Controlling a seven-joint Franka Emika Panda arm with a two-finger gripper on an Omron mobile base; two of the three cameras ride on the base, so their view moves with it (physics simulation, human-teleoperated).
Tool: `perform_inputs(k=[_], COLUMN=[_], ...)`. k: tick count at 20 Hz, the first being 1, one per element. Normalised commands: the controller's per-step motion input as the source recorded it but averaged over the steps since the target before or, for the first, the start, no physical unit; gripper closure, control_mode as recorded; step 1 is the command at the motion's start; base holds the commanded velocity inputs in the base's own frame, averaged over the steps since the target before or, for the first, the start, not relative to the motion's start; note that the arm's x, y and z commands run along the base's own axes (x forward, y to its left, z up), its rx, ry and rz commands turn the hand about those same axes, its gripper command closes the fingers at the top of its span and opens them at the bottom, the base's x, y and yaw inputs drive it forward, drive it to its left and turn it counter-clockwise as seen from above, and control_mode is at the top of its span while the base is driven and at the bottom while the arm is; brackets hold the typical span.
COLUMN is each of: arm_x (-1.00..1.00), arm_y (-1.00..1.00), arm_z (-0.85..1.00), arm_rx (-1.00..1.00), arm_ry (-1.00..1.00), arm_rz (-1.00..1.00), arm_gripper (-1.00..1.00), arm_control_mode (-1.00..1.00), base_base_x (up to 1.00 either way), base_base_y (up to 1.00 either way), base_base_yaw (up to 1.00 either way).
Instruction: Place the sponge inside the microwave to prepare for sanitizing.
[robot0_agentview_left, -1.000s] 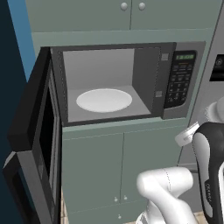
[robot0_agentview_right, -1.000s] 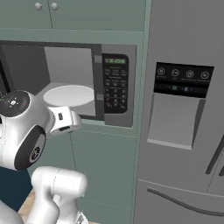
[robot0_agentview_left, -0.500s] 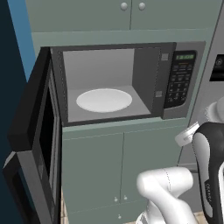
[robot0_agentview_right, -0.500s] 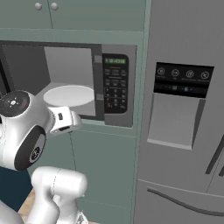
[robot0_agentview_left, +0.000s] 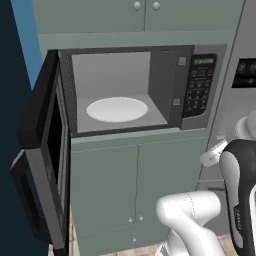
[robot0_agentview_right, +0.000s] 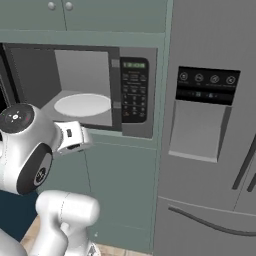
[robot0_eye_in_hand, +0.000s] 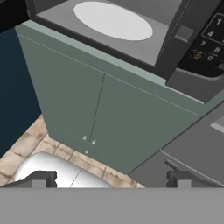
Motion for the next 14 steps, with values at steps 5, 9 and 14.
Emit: perform_inputs(k=[5, 9, 14], arm_x=[0.0, 0.0, 0.0], arm_y=[0.0, 0.0, 0.0], arm_z=[0.0, 0.0, 0.0], arm_rx=[0.0, 0.0, 0.0], arm_ry=[0.0, 0.0, 0.0], arm_rz=[0.0, 0.0, 0.0], arm_gripper=[-1.0, -1.0, -1.0], arm_control_mode=[1.0, 1.0, 1.0], base_base_x=[-0.46, -0.49, -0.49], base_base_y=[-0.09, -0.1, -0.11], base_base_yaw=[0.0, 0.0, -0.16])
